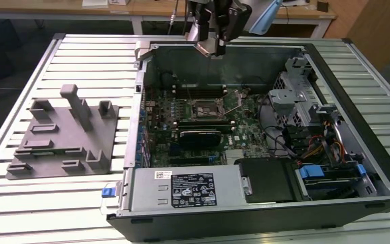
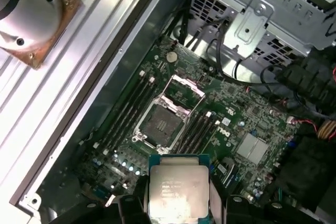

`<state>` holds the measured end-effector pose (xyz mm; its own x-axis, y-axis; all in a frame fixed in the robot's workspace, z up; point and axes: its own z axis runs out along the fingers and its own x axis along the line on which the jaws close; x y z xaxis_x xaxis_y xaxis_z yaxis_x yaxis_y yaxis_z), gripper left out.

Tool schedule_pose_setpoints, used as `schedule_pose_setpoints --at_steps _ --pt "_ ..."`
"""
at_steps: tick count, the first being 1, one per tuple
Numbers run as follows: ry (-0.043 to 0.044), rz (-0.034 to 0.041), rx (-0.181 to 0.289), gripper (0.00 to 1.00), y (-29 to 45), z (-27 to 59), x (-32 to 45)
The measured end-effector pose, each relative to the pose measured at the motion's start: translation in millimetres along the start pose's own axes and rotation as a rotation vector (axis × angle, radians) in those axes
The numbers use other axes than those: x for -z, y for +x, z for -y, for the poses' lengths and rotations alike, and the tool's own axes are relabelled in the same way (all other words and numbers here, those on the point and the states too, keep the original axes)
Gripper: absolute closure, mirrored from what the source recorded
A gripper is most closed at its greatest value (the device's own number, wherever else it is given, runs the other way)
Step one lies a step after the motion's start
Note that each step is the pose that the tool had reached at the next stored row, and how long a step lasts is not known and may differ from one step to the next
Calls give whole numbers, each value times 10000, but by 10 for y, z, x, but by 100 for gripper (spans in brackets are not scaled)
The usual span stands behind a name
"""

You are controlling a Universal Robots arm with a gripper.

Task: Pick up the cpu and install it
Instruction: 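Place the cpu into insertion slot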

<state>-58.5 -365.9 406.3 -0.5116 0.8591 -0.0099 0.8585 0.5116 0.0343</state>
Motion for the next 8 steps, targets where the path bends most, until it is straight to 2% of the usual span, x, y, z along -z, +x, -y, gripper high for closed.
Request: schedule_pose_setpoints --at_steps 8 --pt "9 38 -1023 46 12 -7 -13"
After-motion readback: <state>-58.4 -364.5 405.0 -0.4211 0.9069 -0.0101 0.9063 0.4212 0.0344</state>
